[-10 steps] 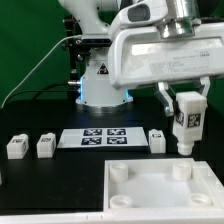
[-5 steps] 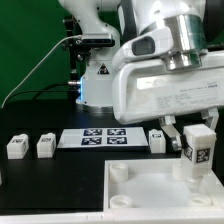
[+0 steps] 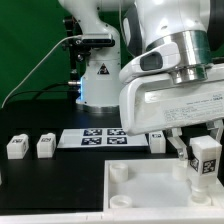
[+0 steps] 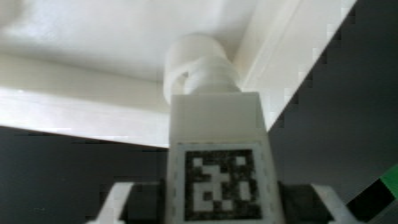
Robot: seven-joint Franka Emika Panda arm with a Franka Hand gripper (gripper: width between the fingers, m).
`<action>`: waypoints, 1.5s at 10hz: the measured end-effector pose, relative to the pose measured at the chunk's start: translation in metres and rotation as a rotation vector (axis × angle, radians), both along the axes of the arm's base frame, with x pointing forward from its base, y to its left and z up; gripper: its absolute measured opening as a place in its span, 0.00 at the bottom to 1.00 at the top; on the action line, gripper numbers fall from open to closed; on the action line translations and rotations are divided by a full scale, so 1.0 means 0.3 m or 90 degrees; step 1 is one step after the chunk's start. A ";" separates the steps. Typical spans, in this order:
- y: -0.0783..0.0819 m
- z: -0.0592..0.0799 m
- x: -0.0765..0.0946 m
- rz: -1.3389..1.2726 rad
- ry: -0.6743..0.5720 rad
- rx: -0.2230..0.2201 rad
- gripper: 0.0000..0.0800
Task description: Assemble one leg
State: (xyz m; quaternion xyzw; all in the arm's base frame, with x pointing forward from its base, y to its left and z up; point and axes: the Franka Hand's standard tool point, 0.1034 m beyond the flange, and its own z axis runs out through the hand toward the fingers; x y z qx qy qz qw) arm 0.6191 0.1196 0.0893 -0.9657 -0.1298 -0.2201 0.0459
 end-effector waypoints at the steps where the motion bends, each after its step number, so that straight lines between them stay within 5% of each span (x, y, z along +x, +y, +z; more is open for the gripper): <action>1: -0.001 -0.001 0.004 -0.001 -0.007 0.001 0.36; 7: -0.016 -0.049 0.007 -0.008 -0.030 0.002 0.36; 14: -0.008 -0.052 0.032 -0.016 -0.106 0.011 0.37; 15: -0.008 -0.052 0.032 -0.016 -0.106 0.011 0.57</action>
Offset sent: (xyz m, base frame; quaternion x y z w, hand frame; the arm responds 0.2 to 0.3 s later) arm 0.0052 -0.0090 -0.0110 -0.0104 0.0155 -0.0049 0.9998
